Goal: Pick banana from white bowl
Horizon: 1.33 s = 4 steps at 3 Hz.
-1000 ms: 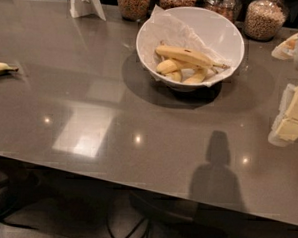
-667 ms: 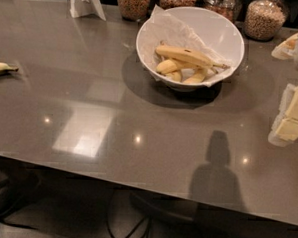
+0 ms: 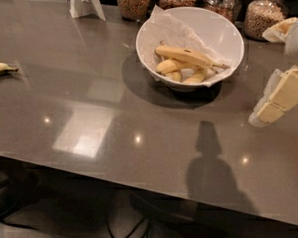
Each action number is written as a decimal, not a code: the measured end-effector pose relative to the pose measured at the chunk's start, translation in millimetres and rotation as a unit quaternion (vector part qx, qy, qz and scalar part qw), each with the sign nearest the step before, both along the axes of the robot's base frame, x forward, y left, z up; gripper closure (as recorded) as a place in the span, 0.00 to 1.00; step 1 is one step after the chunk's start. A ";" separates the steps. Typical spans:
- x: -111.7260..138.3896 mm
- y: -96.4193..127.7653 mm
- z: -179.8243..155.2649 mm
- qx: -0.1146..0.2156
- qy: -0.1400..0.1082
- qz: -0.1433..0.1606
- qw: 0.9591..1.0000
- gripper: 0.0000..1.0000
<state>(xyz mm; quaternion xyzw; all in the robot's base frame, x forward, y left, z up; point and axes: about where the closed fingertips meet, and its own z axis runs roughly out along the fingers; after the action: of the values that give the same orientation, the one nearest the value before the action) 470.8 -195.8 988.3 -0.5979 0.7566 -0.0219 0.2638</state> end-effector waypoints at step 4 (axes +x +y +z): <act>163.2 78.9 -11.9 0.054 -0.152 0.026 0.987 0.00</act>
Offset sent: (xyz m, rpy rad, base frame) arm 0.1341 0.0597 0.0010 0.1451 -0.3432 0.0462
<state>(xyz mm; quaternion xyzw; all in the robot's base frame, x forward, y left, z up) 633.9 -116.9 976.5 -0.5921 0.6919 -0.0640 0.4080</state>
